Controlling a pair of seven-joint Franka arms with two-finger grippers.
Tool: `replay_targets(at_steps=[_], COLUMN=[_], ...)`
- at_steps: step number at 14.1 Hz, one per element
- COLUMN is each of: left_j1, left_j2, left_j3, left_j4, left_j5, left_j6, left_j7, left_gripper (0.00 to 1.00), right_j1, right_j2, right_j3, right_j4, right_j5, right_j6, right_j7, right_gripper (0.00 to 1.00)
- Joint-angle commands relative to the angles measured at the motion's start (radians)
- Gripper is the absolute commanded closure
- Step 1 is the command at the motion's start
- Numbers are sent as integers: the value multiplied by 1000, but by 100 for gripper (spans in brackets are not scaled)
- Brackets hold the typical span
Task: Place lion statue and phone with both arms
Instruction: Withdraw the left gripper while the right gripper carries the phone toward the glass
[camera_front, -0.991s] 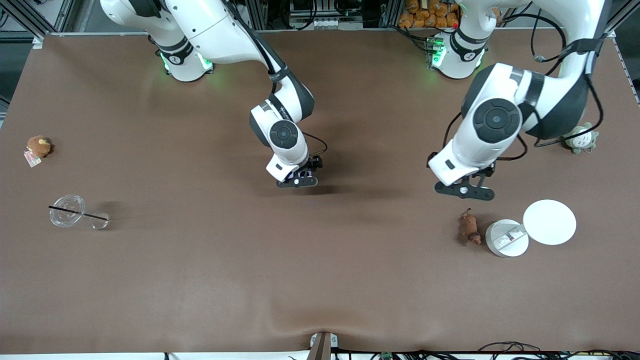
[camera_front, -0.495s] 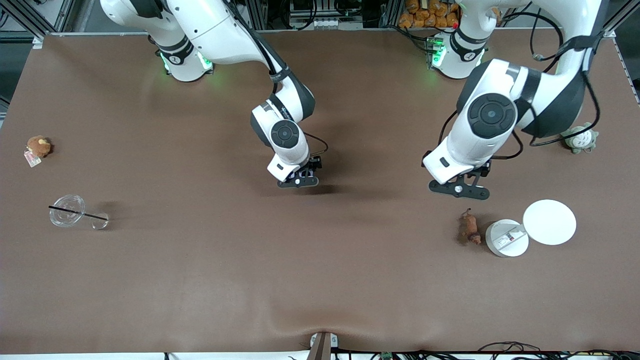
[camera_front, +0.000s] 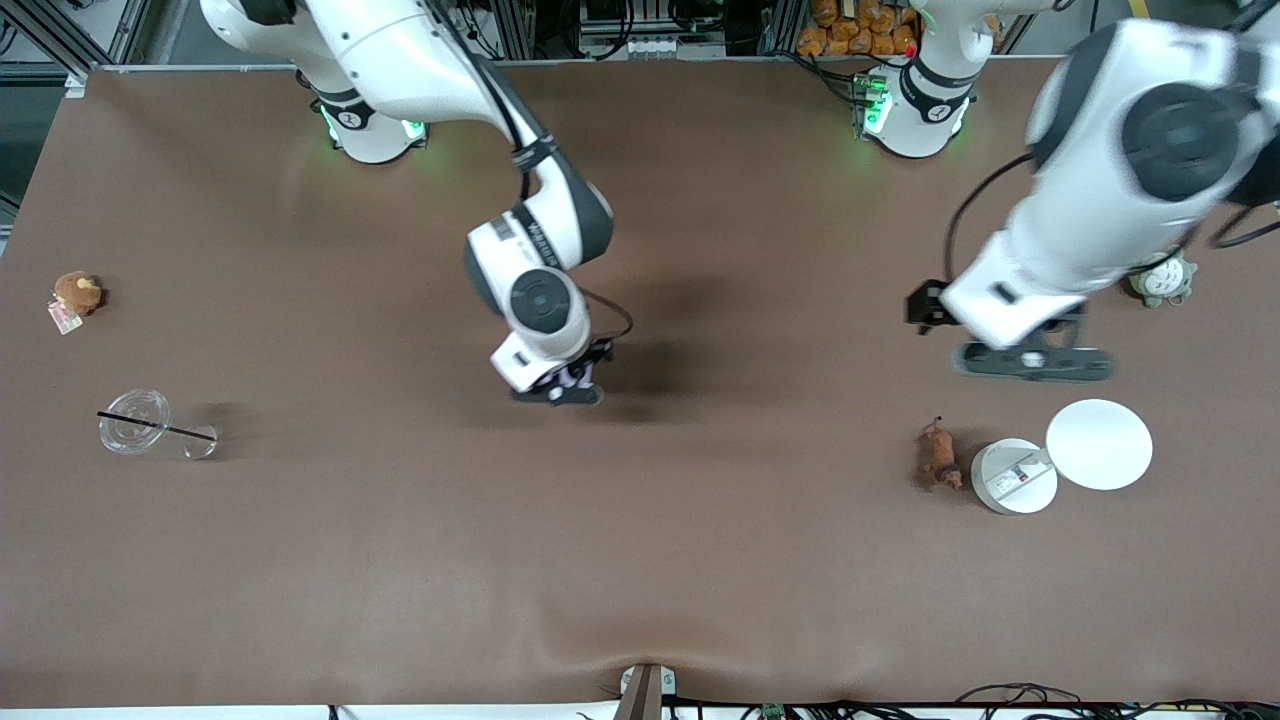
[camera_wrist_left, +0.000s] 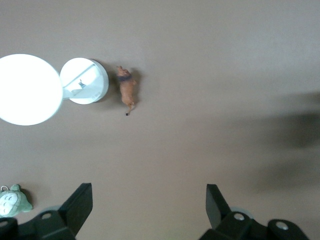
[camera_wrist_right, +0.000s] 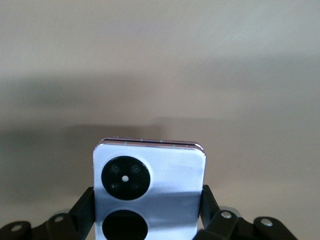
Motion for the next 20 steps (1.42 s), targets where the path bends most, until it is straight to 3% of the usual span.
replay_targets(at_steps=[1, 5, 8, 9, 11, 12, 14, 17, 20], left_j1=[62, 166, 185, 145, -32, -74, -87, -125, -131], left_j2=[-55, -118, -165, -184, -234, -251, -270, -285, -277], left_j3=[-3, -1, 22, 104, 338, 416, 448, 502, 499], left_j4=[22, 22, 14, 8, -42, -67, -87, -82, -64], left_j5=[-26, -28, -39, -58, -124, -191, -224, -224, -215], left_j6=[-32, -48, -48, -49, -54, -69, -91, -137, -131], left_j7=[9, 14, 40, 63, 130, 168, 181, 181, 179], left_gripper=[0, 0, 0, 0, 0, 0, 0, 0, 0], right_j1=[-37, -218, -342, -380, -451, -477, -531, -585, -648], right_j2=[-23, -17, -26, -26, -23, -20, -22, -3, 9], right_j3=[-87, -90, -90, -90, -92, -93, -92, -92, -89], right_j4=[19, 38, 19, 10, -25, -54, -122, -136, -136], right_j5=[7, 5, 5, 5, 5, 4, 4, 4, 13], right_j6=[-11, -15, -41, -43, -31, -6, 63, 124, 149], right_j7=[-14, -282, -427, -465, -563, -606, -698, -757, -882], right_gripper=[100, 100, 100, 100, 100, 100, 100, 100, 100])
